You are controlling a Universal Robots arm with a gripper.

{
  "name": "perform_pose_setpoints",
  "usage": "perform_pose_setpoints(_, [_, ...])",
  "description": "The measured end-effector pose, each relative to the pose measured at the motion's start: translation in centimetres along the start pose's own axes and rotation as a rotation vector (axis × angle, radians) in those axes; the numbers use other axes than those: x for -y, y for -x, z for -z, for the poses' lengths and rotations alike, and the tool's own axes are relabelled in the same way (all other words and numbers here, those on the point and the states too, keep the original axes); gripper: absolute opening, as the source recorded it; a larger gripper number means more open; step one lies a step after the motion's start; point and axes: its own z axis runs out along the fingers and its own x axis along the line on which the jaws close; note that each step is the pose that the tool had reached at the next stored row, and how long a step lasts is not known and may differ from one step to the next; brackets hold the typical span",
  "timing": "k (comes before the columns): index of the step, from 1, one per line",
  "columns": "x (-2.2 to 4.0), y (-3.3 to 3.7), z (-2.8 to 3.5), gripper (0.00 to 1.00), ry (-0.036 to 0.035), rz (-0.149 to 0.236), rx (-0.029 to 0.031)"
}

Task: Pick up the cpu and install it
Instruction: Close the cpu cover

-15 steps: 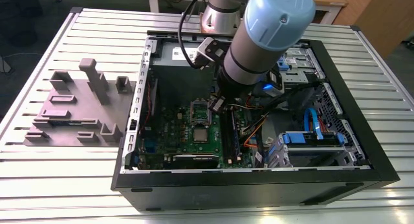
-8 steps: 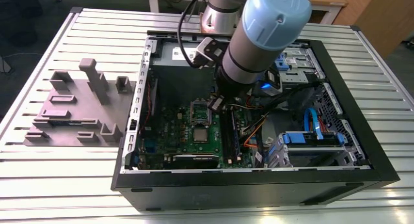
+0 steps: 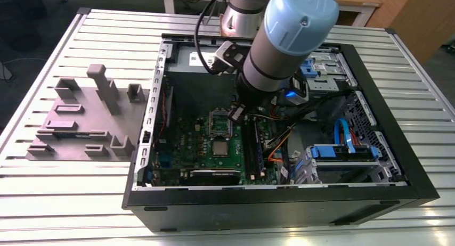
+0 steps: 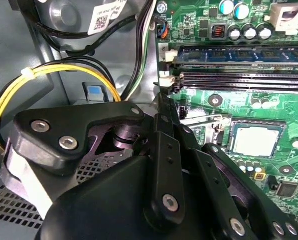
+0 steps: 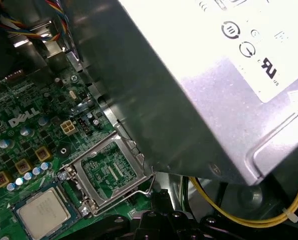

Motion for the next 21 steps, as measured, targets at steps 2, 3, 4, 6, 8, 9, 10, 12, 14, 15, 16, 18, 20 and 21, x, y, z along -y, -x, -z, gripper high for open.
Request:
perform_pose_setpoints(2, [-0.05, 0.01, -0.13, 0.1, 0.0, 0.0, -0.0001])
perform_pose_setpoints(3, [-0.07, 0.02, -0.19, 0.1, 0.0, 0.0, -0.0001])
perform_pose_setpoints(4, [-0.08, 0.02, -0.25, 0.1, 0.0, 0.0, 0.0])
perform_pose_setpoints(6, [-0.11, 0.03, -0.37, 0.1, 0.0, 0.0, 0.0])
perform_pose_setpoints(8, [-0.14, 0.04, -0.46, 0.1, 0.0, 0.0, 0.0])
perform_pose_setpoints(9, [-0.16, 0.04, -0.49, 0.1, 0.0001, 0.0, 0.0001])
perform_pose_setpoints(10, [-0.18, 0.03, -0.52, 0.1, 0.0002, 0.0, 0.0003])
perform_pose_setpoints(12, [-0.23, 0.03, -0.57, 0.1, 0.0006, 0.0, 0.0008])
perform_pose_setpoints(14, [-0.24, 0.02, -0.57, 0.1, 0.0006, 0.0, 0.0008])
perform_pose_setpoints(15, [-0.24, 0.02, -0.57, 0.1, 0.0007, 0.0, 0.0008])
perform_pose_setpoints(16, [-0.24, 0.03, -0.58, 0.1, 0.0007, 0.0, 0.0009])
perform_pose_setpoints(18, [-0.28, 0.11, -0.61, 0.1, 0.0008, 0.0, 0.0012])
perform_pose_setpoints(20, [-0.36, 0.21, -0.64, 0.1, 0.0007, 0.0, 0.001])
perform_pose_setpoints(21, [-0.39, 0.26, -0.65, 0.1, 0.0007, 0.0, 0.0009])
